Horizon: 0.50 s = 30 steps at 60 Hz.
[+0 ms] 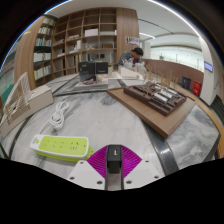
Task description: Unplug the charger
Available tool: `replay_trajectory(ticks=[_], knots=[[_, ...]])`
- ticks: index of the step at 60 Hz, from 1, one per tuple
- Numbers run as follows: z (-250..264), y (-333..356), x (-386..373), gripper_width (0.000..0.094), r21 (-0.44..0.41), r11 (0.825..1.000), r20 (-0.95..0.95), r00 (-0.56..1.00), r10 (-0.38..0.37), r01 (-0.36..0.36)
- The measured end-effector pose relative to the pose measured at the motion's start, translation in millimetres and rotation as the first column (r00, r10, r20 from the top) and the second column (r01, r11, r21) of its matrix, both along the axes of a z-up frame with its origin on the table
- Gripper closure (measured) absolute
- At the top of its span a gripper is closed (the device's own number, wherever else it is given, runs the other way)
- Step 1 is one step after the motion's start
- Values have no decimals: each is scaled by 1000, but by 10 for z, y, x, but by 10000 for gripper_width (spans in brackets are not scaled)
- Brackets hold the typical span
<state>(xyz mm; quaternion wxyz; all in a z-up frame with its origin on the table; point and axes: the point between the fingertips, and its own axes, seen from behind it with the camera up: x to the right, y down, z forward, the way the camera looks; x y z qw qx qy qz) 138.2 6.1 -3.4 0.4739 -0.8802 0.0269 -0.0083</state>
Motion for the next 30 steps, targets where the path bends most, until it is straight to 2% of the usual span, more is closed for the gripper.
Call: replay_trajectory(ticks=[4, 6, 7, 12, 14, 15, 19, 21, 30], knots=[[-41, -3, -21, 748, -13, 1000, -9, 1000, 20, -20], [-64, -20, -36, 703, -23, 999, -6, 999, 35, -36], [-84, -35, -39, 594, -32, 999, -4, 999, 41, -41], [-54, -91, -35, 322, -37, 998, 9, 999, 50, -49], [-29, -128, -50, 242, -39, 998, 4, 998, 55, -55], [-13, -150, -64, 245, -39, 997, 0, 998, 60, -60], [93, -265, -135, 108, -33, 995, -6, 996, 89, -90], [154, -323, -148, 78, -26, 995, 2, 995, 99, -99], [489, -736, -203, 88, 14, 993, 40, 992, 121, -121]])
